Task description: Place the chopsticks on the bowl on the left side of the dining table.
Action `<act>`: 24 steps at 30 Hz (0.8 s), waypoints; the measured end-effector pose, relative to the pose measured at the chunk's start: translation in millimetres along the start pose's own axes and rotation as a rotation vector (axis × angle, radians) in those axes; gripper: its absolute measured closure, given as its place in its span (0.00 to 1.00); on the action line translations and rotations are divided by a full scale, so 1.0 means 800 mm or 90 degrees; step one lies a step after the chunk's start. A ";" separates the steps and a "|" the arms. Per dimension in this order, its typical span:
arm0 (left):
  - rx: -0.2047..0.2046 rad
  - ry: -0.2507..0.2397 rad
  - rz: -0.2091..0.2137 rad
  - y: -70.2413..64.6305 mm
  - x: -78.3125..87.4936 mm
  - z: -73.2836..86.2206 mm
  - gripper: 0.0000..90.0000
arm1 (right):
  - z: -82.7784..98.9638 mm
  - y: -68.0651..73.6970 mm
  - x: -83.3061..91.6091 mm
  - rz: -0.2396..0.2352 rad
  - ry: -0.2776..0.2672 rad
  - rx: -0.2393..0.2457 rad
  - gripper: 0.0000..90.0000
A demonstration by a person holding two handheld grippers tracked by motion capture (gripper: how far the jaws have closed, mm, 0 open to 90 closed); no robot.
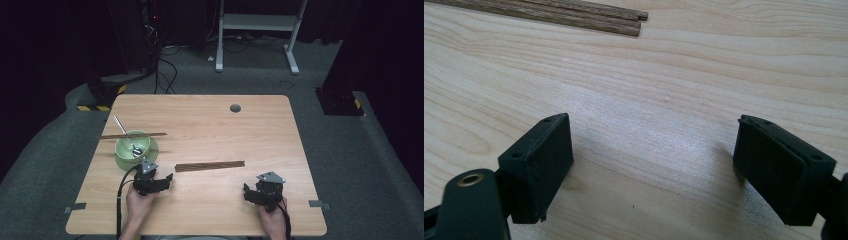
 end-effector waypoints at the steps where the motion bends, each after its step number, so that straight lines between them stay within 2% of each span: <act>1: 0.002 0.001 0.000 0.000 -0.001 0.001 0.26 | 0.000 0.000 0.000 0.000 0.000 0.000 0.18; 8: -0.005 0.006 -0.013 -0.001 -0.005 0.004 0.26 | 0.000 0.000 0.000 0.000 0.000 0.000 0.18; 24: -0.005 0.001 -0.015 -0.003 -0.005 0.005 0.25 | 0.000 0.000 0.000 0.000 0.000 0.000 0.18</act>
Point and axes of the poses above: each handheld gripper's, and its own axes: x roughly backward along the jaws, z roughly out of its underside, y roughly to its left, the point moved 6 cm from there along -x, roughly forward along the jaws, and after that the axes turned 8 degrees about y, right-handed, at the moved point
